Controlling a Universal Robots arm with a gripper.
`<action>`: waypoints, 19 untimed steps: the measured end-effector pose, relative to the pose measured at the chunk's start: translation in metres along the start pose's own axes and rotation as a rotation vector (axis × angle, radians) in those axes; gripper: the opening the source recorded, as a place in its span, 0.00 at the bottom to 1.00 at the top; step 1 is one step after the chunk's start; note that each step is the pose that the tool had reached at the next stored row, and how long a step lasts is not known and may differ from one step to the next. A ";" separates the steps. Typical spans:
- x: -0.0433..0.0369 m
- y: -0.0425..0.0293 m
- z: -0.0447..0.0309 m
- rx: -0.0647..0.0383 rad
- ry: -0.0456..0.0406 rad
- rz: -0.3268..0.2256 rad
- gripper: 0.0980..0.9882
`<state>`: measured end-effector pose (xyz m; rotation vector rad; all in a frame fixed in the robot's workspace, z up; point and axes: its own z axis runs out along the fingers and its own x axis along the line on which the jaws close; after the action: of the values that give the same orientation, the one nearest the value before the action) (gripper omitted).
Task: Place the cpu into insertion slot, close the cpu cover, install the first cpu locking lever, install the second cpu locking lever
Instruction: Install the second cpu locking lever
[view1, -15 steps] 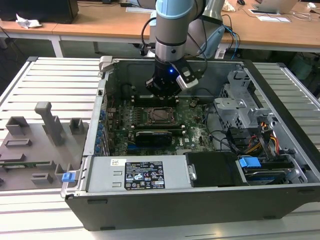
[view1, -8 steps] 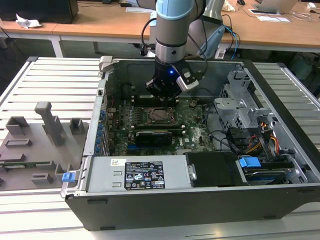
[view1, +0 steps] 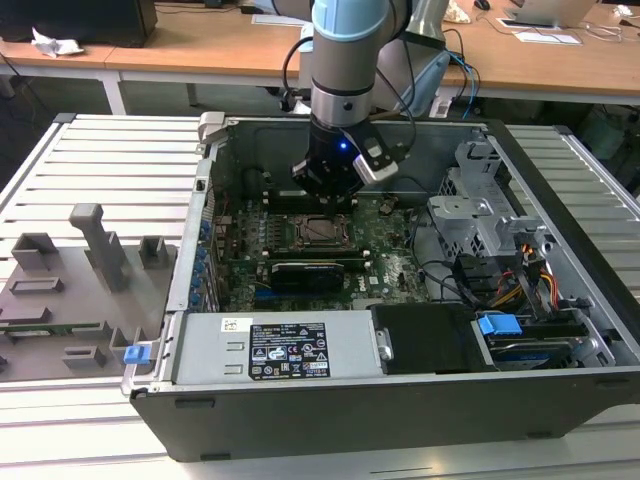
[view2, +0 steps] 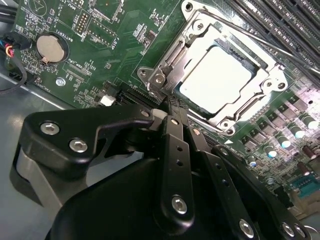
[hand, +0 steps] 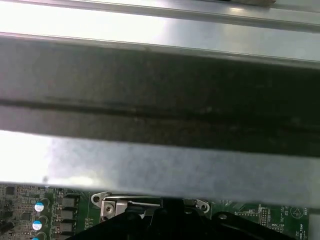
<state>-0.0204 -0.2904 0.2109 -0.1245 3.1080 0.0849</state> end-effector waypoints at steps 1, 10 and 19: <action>0.0000 -0.0004 0.0000 0.000 -0.0001 0.000 0.01; 0.0002 -0.0030 -0.0001 0.000 0.0000 0.000 0.01; 0.0004 -0.0051 -0.0002 0.000 -0.0001 0.000 0.01</action>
<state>-0.0204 -0.2955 0.2108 -0.1244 3.1079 0.0851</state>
